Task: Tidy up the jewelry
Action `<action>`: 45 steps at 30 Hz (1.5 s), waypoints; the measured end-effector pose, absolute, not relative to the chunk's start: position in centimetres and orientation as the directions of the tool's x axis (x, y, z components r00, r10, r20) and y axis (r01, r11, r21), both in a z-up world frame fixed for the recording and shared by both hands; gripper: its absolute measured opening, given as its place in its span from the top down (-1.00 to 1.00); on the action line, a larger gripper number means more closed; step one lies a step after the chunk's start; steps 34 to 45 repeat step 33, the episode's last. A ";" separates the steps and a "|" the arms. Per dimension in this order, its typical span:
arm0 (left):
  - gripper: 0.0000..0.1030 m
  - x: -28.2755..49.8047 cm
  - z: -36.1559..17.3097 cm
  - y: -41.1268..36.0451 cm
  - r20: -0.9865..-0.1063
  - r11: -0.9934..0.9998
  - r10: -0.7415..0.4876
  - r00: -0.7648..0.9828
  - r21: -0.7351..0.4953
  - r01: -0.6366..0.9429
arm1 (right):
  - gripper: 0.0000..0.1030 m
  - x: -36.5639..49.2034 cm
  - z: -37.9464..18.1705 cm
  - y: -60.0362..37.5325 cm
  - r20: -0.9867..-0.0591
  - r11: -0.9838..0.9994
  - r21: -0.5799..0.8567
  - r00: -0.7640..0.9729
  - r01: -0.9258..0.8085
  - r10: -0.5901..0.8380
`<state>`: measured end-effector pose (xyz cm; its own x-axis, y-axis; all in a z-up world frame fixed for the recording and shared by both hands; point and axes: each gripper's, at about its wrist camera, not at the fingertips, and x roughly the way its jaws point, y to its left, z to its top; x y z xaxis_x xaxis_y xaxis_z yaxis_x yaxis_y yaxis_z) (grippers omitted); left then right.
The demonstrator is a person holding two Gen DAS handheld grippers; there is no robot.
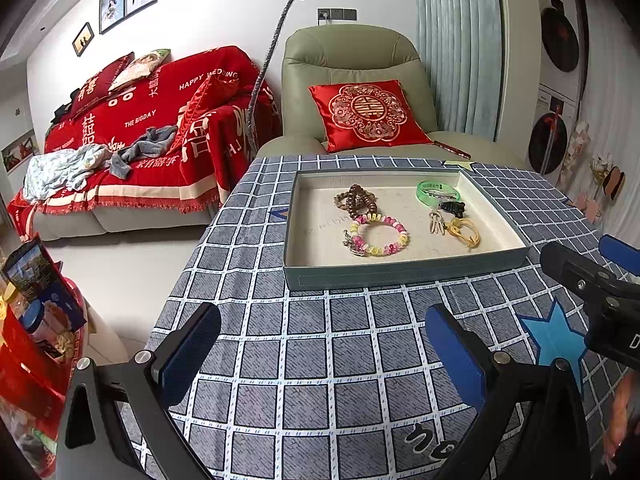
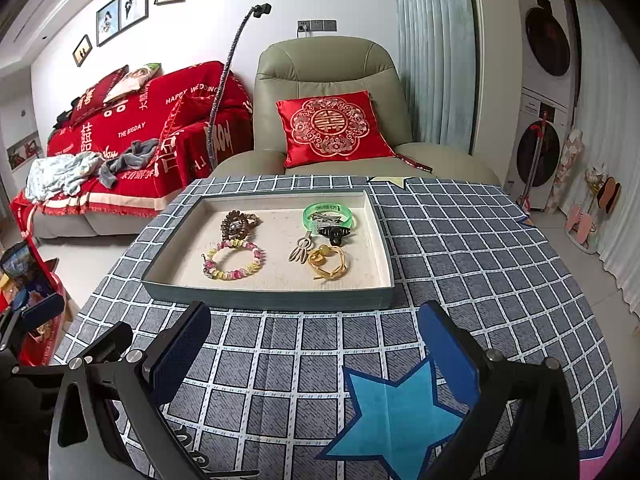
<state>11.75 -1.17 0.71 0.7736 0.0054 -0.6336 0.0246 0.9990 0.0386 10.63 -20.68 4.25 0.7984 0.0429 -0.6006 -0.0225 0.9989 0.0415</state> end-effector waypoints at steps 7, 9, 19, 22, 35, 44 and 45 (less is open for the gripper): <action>-1.00 11.7 0.8 -1.2 -0.635 0.999 0.005 0.773 0.040 0.026 | -1.00 10.6 4.3 -20.6 -0.600 0.999 0.040 0.799 -0.023 0.042; -1.00 11.7 0.8 -1.1 -0.633 0.999 0.007 0.774 0.040 0.024 | -1.00 10.6 4.3 -20.6 -0.600 0.999 0.042 0.799 -0.024 0.044; -1.00 11.7 0.8 -1.0 -0.637 0.999 0.016 0.770 0.049 0.020 | -1.00 10.6 4.5 -20.5 -0.601 0.999 0.033 0.798 -0.018 0.034; -1.00 11.8 0.8 -1.0 -0.639 0.999 0.017 0.769 0.049 0.018 | -1.00 10.6 4.5 -20.4 -0.601 0.999 0.033 0.798 -0.018 0.034; -1.00 11.9 0.6 -1.2 -0.637 0.998 0.009 0.771 0.053 0.032 | -1.00 10.6 4.5 -20.4 -0.601 0.999 0.033 0.799 -0.018 0.034; -1.00 11.9 0.6 -1.2 -0.637 0.998 0.009 0.771 0.053 0.032 | -1.00 10.6 4.5 -20.4 -0.601 0.999 0.033 0.799 -0.018 0.034; -1.00 11.9 0.6 -1.2 -0.637 0.998 0.009 0.771 0.053 0.032 | -1.00 10.6 4.5 -20.4 -0.601 0.999 0.033 0.799 -0.018 0.034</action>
